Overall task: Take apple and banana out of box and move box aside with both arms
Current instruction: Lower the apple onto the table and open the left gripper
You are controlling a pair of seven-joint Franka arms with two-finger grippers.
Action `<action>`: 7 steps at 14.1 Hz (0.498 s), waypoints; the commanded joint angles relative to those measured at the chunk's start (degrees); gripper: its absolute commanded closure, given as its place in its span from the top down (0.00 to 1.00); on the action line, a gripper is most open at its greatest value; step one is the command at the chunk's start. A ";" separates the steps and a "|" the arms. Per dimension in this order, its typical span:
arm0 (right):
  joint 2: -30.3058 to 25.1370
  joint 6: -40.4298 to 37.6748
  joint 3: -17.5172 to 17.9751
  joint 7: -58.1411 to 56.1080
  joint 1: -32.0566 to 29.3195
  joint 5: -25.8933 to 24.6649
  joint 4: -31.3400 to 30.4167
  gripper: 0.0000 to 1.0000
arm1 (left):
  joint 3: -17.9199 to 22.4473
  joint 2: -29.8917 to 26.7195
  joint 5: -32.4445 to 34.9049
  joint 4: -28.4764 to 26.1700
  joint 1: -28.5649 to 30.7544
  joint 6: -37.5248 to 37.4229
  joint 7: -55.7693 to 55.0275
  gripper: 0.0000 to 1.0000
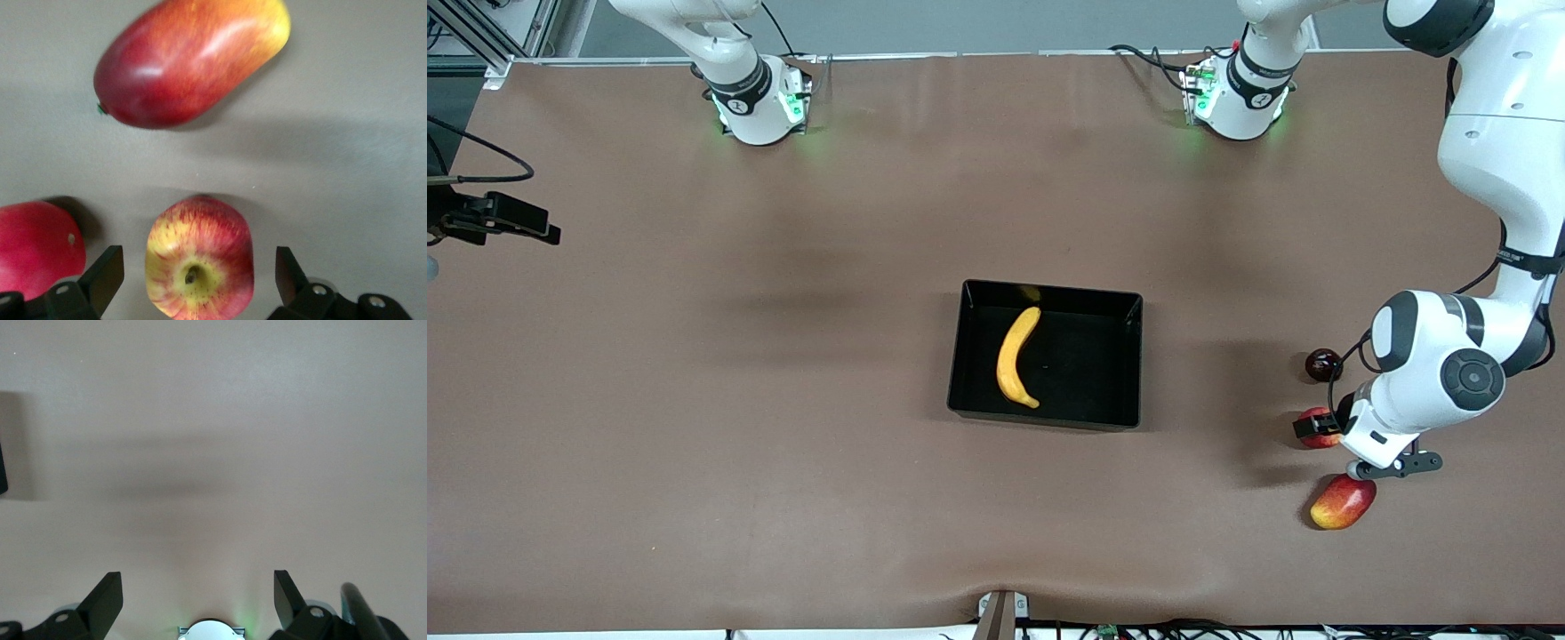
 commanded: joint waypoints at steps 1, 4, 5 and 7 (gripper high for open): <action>-0.01 -0.37 0.25 -0.34 -0.30 -0.21 -0.02 1.00 | -2.23 -4.76 0.67 -1.04 -0.14 -3.45 0.33 1.00; -0.01 -0.37 0.25 -0.34 -0.22 -0.21 -0.02 1.00 | -7.67 -7.75 0.67 -0.78 -0.22 -8.12 -1.07 1.00; 0.08 -0.37 0.25 -0.43 -0.30 -0.21 -0.02 1.00 | -9.69 -8.11 0.67 -0.69 -0.31 -8.65 -2.64 1.00; 0.25 -0.37 0.25 -0.43 -0.22 -0.21 -0.02 1.00 | -14.00 -8.55 0.67 -0.77 -0.31 -8.66 -5.98 1.00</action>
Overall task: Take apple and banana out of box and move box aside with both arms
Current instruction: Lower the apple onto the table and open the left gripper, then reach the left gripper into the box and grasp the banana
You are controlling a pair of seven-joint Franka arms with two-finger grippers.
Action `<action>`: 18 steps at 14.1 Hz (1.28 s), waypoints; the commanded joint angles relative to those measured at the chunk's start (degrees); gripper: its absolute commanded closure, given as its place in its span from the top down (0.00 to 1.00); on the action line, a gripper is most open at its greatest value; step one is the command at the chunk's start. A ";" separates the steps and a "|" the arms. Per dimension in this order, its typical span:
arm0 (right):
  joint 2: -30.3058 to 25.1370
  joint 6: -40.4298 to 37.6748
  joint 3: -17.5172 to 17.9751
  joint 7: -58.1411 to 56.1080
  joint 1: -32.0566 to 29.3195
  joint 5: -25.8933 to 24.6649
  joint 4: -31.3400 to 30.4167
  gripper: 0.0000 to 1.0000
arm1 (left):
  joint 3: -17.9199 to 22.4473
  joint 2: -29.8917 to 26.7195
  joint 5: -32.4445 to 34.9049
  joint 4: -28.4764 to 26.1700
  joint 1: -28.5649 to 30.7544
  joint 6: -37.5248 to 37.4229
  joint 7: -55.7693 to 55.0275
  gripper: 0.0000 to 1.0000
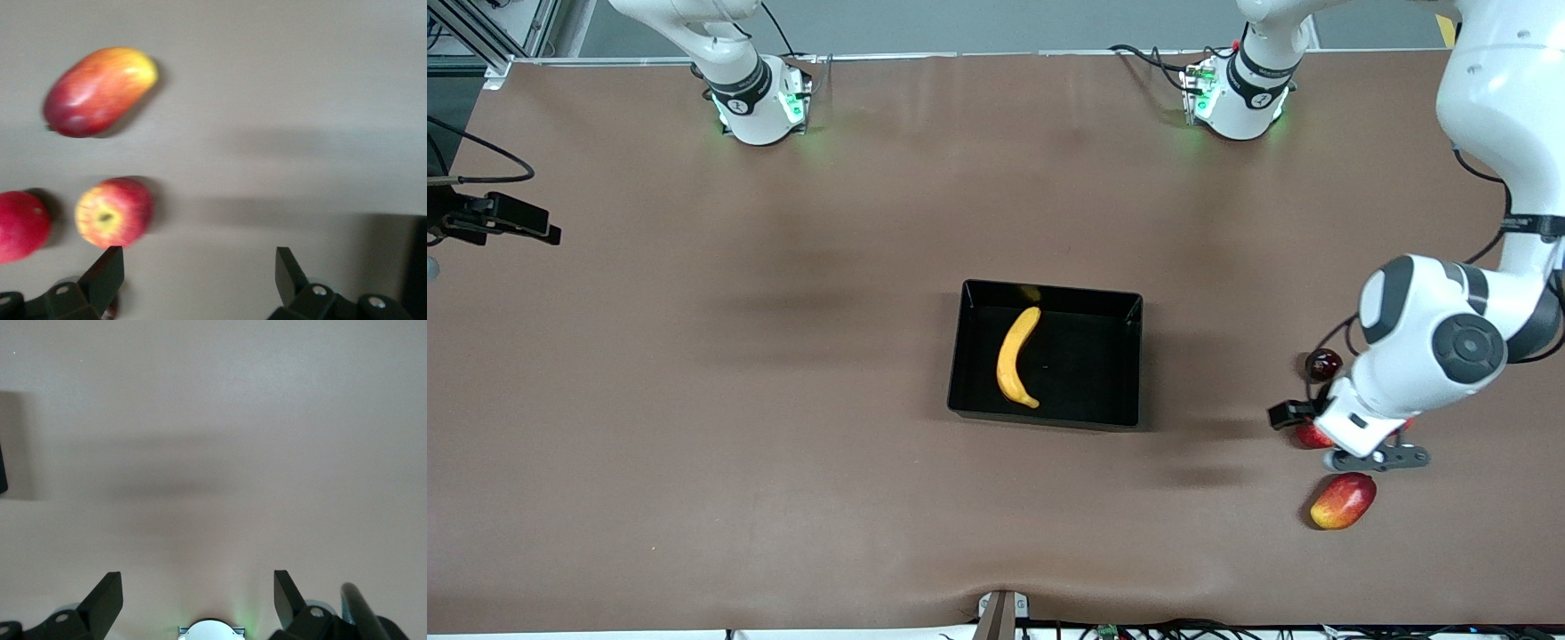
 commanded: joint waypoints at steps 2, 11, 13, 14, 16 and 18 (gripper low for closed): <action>0.37 -0.34 0.26 -0.43 -0.12 -0.21 0.00 1.00 | -5.67 -1.15 1.02 -1.01 -2.69 -0.81 -7.18 1.00; 0.46 -0.43 0.26 -0.43 -0.12 -0.12 -0.18 1.00 | 3.62 7.81 0.68 7.25 -33.10 3.48 -22.93 1.00; 0.46 -0.43 0.26 -0.43 -0.12 -0.12 -0.18 1.00 | 4.60 10.87 0.59 7.33 -35.75 9.27 -24.68 1.00; 0.46 -0.69 0.26 -0.43 -0.12 -0.12 -0.18 1.00 | 4.86 12.37 0.85 7.42 -37.07 12.08 -25.21 1.00; 0.46 -1.40 0.34 -0.34 -0.03 -0.12 -0.18 1.00 | 7.49 14.05 0.94 7.42 -39.88 14.47 -24.96 1.00; 0.46 -1.49 0.34 -0.34 0.23 0.40 -0.18 1.00 | 10.13 15.45 0.76 7.42 -42.78 15.97 -25.04 1.00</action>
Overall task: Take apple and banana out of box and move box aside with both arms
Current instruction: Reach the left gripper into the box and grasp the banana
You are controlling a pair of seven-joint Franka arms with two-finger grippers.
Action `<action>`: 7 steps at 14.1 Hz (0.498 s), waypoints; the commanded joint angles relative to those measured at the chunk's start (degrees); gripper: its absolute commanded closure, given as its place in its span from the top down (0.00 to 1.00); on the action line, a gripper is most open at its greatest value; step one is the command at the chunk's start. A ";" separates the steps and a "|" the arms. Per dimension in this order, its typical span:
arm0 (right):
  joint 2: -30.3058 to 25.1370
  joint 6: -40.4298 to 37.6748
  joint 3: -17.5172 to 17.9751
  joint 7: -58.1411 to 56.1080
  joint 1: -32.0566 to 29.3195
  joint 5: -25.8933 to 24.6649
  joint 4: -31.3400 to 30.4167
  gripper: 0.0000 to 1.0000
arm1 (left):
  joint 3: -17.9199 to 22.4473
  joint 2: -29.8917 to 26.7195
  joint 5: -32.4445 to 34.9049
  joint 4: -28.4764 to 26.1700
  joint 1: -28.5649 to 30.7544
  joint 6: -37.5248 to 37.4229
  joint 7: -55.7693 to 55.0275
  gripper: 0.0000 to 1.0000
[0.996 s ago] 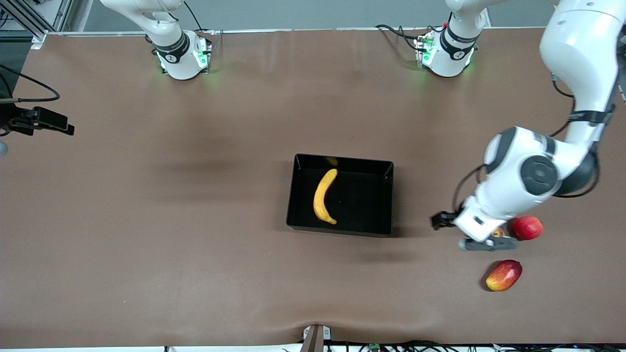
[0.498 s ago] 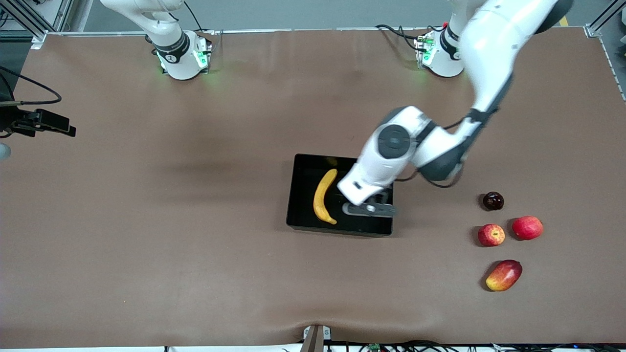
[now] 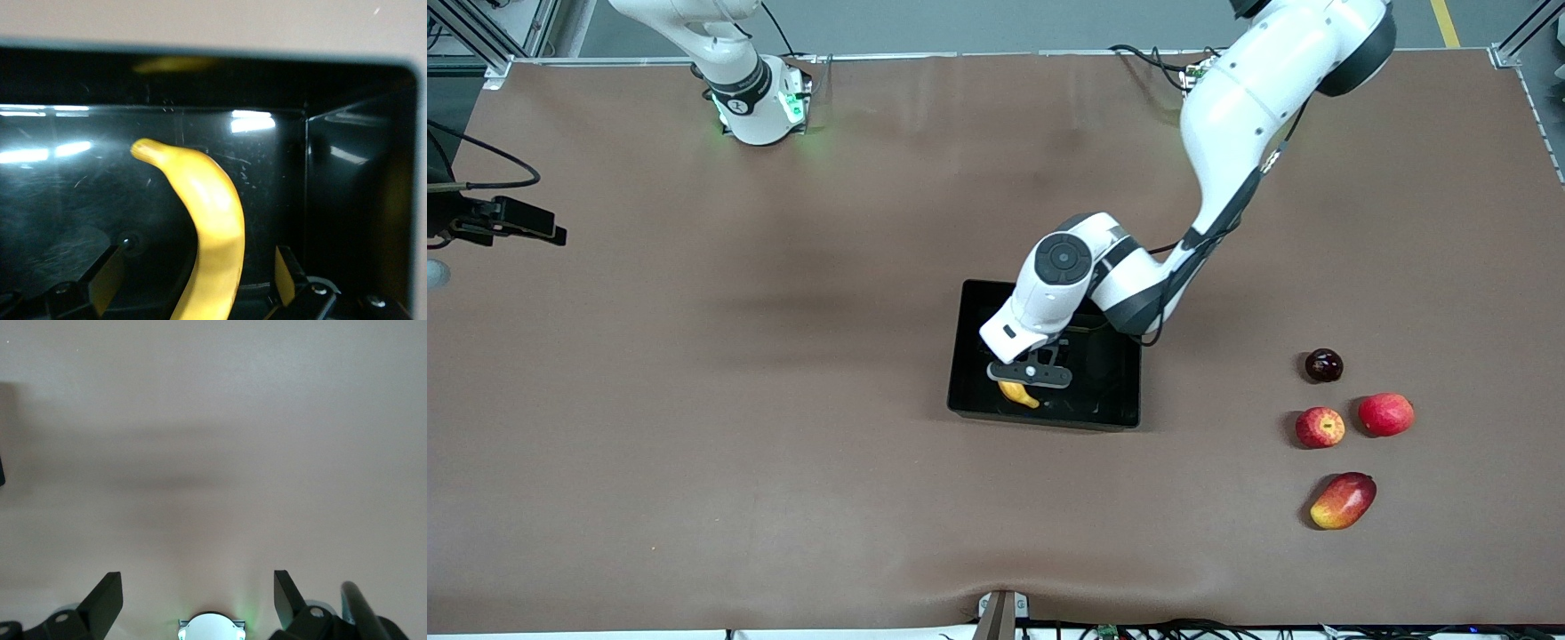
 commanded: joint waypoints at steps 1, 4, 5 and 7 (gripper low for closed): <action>-0.24 -0.39 0.24 -0.34 -0.02 0.60 -0.17 1.00 | 2.78 2.68 0.92 1.85 -3.66 2.92 -1.17 1.00; 0.63 -0.30 0.42 -0.25 0.42 2.52 0.01 1.00 | 3.48 4.01 1.62 1.76 -4.45 6.54 -0.91 0.98; 0.73 -0.21 0.42 0.01 0.94 4.01 0.10 1.00 | 4.62 3.92 3.28 1.76 -5.41 6.54 -0.82 0.83; 1.34 0.14 0.42 0.36 1.65 4.99 0.10 1.00 | 5.15 3.92 4.17 1.67 -5.69 6.54 -0.82 0.26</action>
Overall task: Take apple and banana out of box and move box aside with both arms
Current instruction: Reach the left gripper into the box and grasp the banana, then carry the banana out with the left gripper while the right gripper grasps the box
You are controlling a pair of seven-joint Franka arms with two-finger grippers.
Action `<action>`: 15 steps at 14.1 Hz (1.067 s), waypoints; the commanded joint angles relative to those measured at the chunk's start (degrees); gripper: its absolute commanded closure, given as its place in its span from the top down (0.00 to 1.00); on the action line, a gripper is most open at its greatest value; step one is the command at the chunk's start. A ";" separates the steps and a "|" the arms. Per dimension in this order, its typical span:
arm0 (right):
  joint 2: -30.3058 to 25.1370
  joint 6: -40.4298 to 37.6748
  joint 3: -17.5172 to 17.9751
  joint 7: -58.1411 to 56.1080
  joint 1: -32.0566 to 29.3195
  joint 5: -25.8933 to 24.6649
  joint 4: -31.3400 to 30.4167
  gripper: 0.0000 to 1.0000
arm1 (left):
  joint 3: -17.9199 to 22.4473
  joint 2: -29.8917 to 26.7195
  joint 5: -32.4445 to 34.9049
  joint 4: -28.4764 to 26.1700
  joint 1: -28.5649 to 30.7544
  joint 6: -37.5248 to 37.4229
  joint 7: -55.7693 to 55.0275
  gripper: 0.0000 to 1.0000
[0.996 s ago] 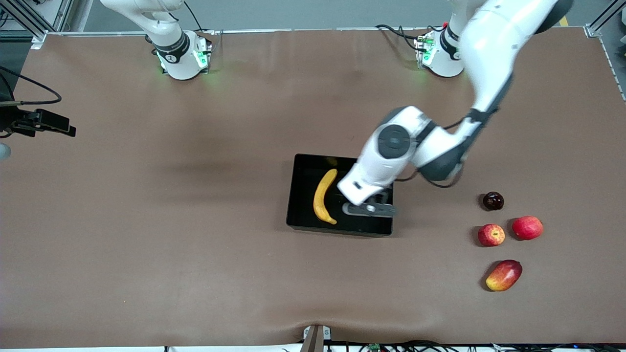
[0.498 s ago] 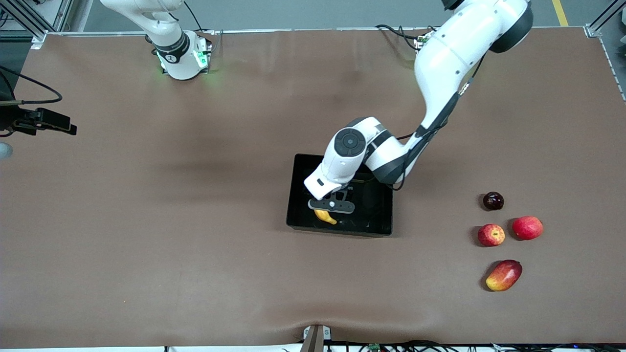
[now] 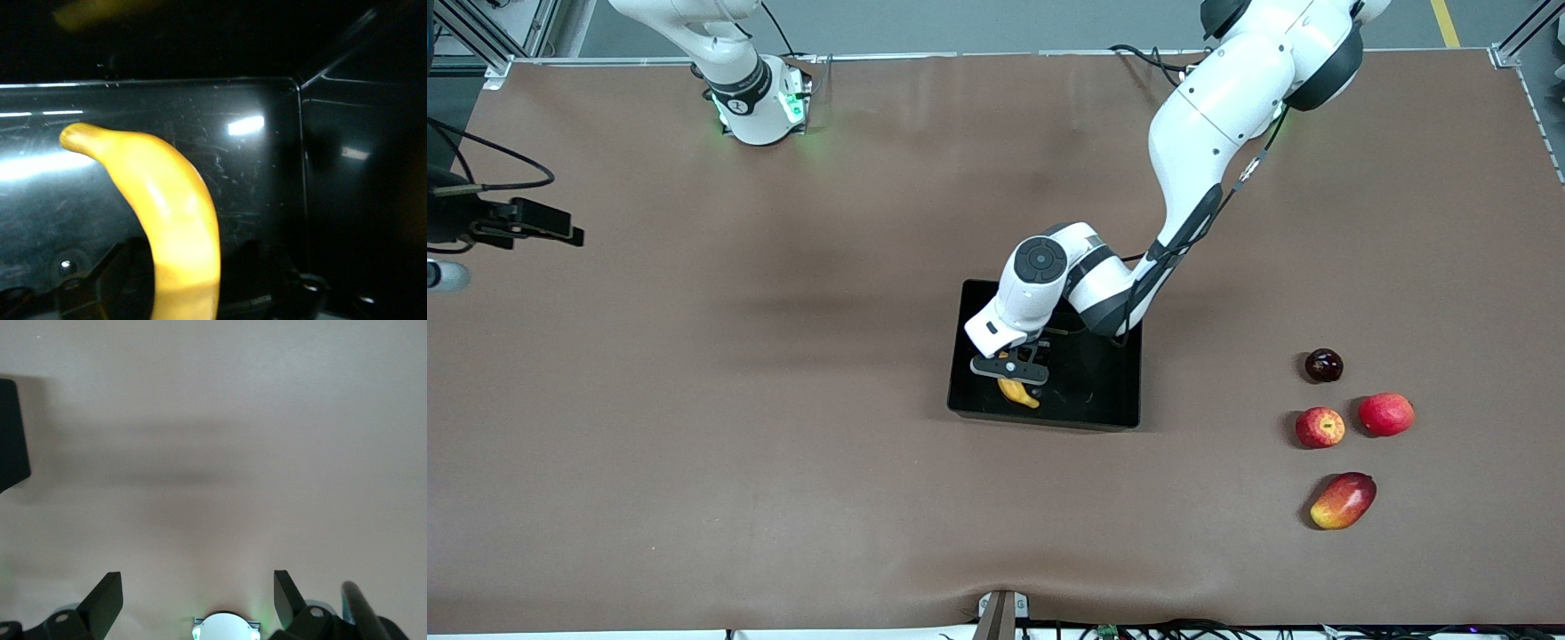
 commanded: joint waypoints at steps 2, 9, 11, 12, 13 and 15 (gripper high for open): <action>1.31 0.18 -0.08 0.36 0.91 2.69 0.02 1.00 | 1.25 -0.41 3.61 1.28 -0.56 0.09 -0.20 0.00; 5.61 0.09 -0.08 1.84 0.65 11.46 -0.16 1.00 | 1.07 -4.80 3.61 1.37 0.05 -5.18 -0.11 0.00; 7.37 0.44 -0.17 4.91 1.08 17.26 -0.16 1.00 | 0.90 -6.65 3.09 1.46 0.06 -6.68 -0.11 0.00; 7.99 1.40 -0.08 6.32 2.05 17.89 -0.16 1.00 | 0.81 -7.35 3.00 1.46 0.14 -7.47 -0.11 0.00; 8.43 2.80 -0.17 7.12 3.53 17.99 -0.24 1.00 | 0.81 -8.23 3.00 1.46 0.23 -8.17 -0.02 0.00; 9.66 6.40 -0.17 11.14 7.57 17.99 -0.33 1.00 | 0.72 -9.81 2.91 1.46 0.67 -9.84 0.15 0.00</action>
